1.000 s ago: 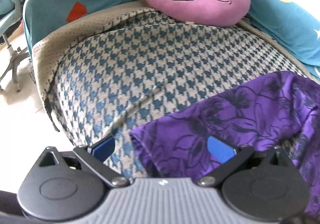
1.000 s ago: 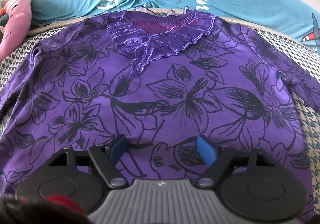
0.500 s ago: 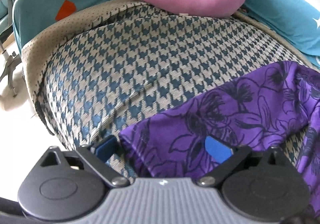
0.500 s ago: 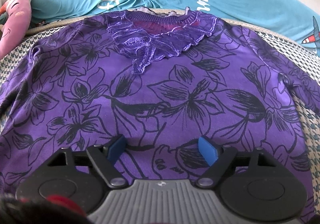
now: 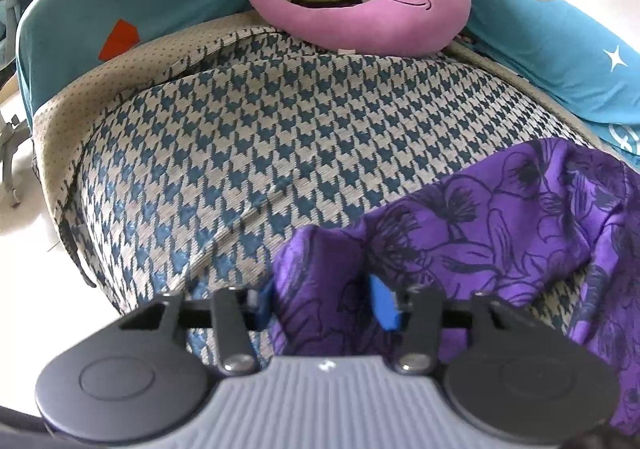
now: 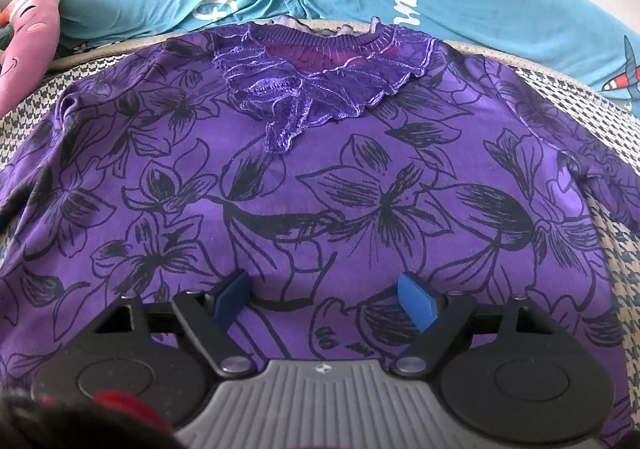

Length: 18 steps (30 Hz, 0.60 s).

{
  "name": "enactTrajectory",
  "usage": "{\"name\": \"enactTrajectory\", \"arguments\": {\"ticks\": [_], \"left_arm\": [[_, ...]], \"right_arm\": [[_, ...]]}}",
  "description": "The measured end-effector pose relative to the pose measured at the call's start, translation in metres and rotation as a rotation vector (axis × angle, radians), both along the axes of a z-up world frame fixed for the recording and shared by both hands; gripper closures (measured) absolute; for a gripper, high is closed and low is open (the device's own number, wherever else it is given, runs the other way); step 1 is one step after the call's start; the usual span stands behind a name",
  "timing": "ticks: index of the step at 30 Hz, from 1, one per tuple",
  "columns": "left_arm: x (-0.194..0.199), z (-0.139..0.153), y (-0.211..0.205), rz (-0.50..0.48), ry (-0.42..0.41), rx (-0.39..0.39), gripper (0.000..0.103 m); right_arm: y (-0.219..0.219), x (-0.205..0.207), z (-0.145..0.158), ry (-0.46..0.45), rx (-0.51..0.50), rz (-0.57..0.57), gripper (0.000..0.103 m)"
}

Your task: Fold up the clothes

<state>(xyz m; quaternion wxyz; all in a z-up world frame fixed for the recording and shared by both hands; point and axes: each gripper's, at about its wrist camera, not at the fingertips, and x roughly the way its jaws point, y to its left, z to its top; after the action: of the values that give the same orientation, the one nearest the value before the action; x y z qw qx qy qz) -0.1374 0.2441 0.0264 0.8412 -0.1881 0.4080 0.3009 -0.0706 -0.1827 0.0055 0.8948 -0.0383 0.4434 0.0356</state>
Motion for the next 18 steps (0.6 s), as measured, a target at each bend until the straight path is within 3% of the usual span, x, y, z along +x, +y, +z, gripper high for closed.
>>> {"name": "enactTrajectory", "arguments": {"ticks": [7, 12, 18], "left_arm": [[0.000, 0.004, -0.004, -0.015, -0.026, 0.014, 0.084], [-0.002, 0.014, 0.000, 0.006, -0.063, 0.073, 0.087], [-0.011, 0.028, 0.024, 0.153, -0.096, 0.187, 0.086]], "right_arm": [[0.001, 0.000, 0.000, -0.002, -0.001, -0.003, 0.021], [0.002, 0.001, 0.000, -0.002, -0.001, -0.005, 0.021], [0.002, 0.002, 0.001, -0.001, 0.002, -0.005, 0.021]]}}
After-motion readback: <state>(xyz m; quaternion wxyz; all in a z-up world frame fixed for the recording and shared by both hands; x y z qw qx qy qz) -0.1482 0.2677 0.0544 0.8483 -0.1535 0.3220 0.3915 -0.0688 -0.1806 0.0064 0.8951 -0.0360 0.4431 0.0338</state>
